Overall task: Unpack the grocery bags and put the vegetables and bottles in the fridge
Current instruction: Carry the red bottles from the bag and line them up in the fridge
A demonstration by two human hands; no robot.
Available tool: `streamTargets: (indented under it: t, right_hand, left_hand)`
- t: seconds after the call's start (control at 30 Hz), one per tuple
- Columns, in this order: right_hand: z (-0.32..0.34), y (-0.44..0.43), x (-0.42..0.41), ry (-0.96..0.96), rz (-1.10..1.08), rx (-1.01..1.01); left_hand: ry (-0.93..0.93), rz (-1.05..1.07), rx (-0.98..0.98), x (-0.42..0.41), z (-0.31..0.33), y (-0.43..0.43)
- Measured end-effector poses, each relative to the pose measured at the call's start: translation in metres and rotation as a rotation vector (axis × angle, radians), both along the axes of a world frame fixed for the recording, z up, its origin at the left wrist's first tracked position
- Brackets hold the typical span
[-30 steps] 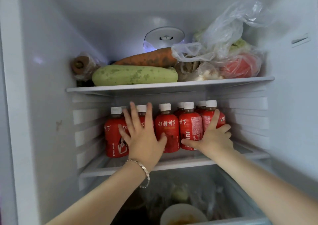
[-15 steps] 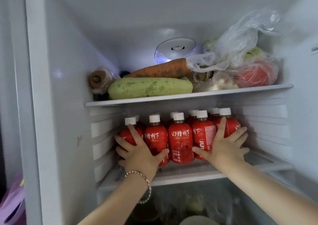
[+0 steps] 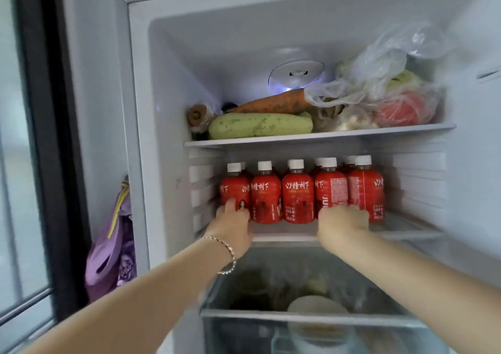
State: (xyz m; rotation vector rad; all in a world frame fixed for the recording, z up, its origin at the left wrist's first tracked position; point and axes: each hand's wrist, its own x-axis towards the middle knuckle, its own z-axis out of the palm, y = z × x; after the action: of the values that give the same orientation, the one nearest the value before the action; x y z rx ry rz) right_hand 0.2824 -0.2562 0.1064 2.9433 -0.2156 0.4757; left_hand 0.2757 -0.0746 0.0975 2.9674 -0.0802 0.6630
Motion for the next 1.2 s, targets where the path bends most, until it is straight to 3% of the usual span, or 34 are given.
streamTargets:
  t: [0.1, 0.17, 0.3, 0.4, 0.63, 0.9, 1.2]
  right_hand:
    - [-0.009, 0.005, -0.041, -0.165, 0.453, 0.044]
    - [-0.017, 0.011, -0.068, -0.145, 0.673, 0.129]
    - [-0.039, 0.026, -0.126, 0.102, 0.999, 0.173]
    - [-0.054, 0.051, -0.175, 0.321, 1.172, 0.08]
    - [-0.086, 0.123, -0.335, 0.483, 1.623, -0.108]
    - [-0.135, 0.154, -0.628, 0.492, 2.174, -0.275]
    - [-0.183, 0.056, -0.999, 0.368, 2.742, -0.54]
  left_hand:
    - [-0.024, 0.006, 0.034, -0.051, -0.009, 0.003]
    - [-0.057, 0.073, 0.005, -0.091, -0.017, 0.004]
    - [0.037, 0.311, -0.052, -0.186, -0.042, 0.008]
    - [0.168, 0.491, -0.002, -0.255, -0.056, 0.02]
    - [0.588, 0.883, -0.085, -0.481, -0.112, 0.046]
    - [0.417, 1.45, -0.504, -0.814, -0.179, -0.027]
    - [0.228, 1.997, -0.72, -1.144, -0.213, -0.22]
